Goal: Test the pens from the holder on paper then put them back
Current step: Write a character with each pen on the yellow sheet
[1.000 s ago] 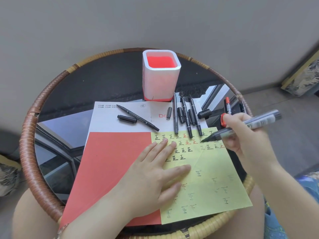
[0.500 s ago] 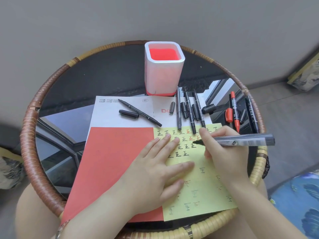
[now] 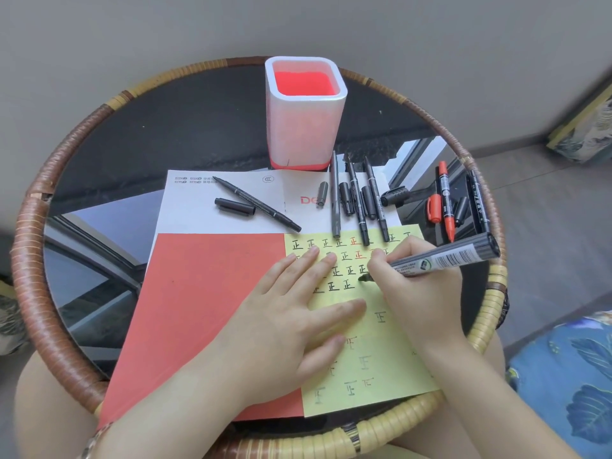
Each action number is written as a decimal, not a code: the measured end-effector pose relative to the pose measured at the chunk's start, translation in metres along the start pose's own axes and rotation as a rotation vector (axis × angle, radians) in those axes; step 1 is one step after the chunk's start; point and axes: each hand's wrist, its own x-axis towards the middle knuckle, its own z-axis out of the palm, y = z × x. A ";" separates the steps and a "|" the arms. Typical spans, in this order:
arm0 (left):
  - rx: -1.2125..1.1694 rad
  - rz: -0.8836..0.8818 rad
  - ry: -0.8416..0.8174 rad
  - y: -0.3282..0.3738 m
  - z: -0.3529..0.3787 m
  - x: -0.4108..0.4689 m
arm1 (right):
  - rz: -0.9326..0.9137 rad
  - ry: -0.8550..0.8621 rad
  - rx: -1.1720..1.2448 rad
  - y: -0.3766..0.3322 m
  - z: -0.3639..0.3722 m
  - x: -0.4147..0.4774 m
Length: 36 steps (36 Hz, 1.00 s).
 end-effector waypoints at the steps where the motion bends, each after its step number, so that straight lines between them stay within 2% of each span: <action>1: 0.001 -0.001 -0.001 0.000 0.000 0.000 | -0.005 -0.001 -0.001 0.000 0.000 0.000; 12: -0.002 -0.002 -0.005 -0.001 0.000 0.000 | -0.026 0.042 -0.034 0.004 0.000 0.001; 23: 0.005 -0.003 -0.008 0.000 0.001 0.000 | -0.001 -0.012 0.006 0.001 -0.002 0.000; 28: 0.004 -0.006 -0.006 0.000 0.001 0.000 | 0.030 0.056 0.069 0.001 -0.005 0.004; 36: 0.001 -0.001 -0.008 -0.001 0.001 0.000 | -0.023 -0.015 -0.005 0.003 0.000 0.001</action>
